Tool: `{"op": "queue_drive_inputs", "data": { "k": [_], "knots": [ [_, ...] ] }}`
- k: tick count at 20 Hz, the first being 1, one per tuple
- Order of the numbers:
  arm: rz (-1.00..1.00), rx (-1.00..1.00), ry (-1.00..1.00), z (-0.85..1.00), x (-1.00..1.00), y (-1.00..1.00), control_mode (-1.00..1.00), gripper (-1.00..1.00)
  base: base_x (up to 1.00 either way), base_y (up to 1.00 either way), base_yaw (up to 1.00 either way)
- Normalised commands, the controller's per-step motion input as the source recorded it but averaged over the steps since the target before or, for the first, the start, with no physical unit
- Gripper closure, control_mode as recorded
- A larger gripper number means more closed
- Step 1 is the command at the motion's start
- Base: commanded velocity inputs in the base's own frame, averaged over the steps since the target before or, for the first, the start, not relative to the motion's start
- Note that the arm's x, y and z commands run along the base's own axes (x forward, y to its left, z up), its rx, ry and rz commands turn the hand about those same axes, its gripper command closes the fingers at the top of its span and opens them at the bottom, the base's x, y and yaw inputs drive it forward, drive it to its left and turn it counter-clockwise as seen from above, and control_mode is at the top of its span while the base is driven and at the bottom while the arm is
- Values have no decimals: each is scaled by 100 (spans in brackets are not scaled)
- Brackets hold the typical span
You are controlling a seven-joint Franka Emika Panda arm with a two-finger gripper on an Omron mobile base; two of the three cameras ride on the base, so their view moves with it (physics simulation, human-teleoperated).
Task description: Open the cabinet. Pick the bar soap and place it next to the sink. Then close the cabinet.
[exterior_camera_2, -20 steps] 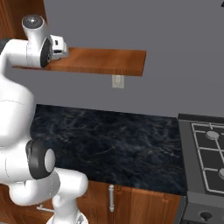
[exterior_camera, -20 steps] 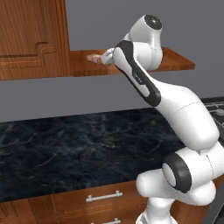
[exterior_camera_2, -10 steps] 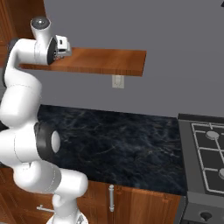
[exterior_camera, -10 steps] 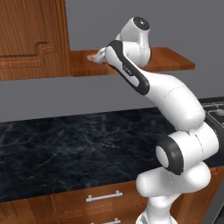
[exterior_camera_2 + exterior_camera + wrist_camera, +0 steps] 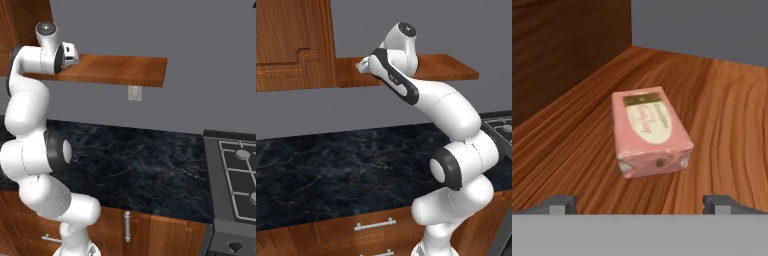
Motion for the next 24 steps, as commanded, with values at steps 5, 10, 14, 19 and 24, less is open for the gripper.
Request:
{"op": "queue_drive_inputs", "data": {
  "k": [5, 10, 14, 19, 24],
  "knots": [
    [3, 0, 0, 0, 21, 0, -100, -100, 0, 0, 0],
    [1, 0, 0, -5, 17, 0, -100, -100, 0, 0, 0],
    [2, 0, 0, -14, 26, 2, -100, -100, 0, 0, 0],
    [3, -2, 0, -14, 32, 11, -100, -100, 0, 0, 0],
    [3, -1, 0, -8, 26, 9, -100, -100, 0, 0, 0]
  ]
}}
